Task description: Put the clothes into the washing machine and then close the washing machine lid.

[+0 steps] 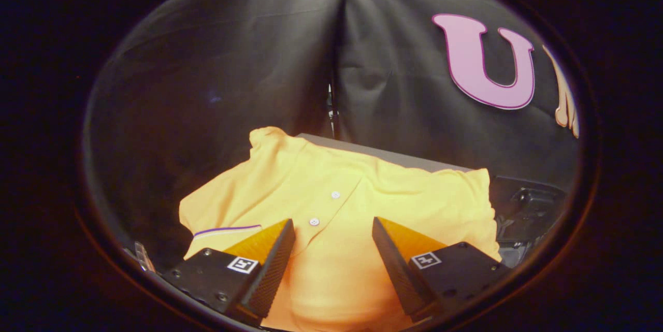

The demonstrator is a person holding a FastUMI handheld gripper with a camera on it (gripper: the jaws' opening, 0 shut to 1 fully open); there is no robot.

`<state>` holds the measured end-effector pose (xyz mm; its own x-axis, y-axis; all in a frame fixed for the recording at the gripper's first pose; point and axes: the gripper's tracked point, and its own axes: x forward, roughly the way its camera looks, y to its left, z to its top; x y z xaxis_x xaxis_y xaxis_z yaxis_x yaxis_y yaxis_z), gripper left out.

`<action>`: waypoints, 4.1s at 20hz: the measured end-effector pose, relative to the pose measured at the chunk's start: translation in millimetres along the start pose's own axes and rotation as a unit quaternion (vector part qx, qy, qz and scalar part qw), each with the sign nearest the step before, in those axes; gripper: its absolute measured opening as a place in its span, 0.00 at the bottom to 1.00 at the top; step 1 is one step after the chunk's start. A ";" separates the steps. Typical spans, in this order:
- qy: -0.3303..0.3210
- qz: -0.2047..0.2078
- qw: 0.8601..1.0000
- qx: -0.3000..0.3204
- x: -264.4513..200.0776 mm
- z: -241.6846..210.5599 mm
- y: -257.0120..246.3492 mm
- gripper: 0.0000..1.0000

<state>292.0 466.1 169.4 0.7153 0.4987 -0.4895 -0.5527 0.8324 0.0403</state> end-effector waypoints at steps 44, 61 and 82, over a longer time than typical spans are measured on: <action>-0.079 -0.396 0.914 0.047 -97.8 -3.4 -215.7 0.07; -0.118 -0.355 0.926 0.053 -46.6 57.4 -221.2 0.87; -0.109 -0.362 0.924 0.050 27.1 87.5 -254.2 0.97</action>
<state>489.3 289.2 222.1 0.9571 -0.1712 -0.2338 0.1403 0.9797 -0.1433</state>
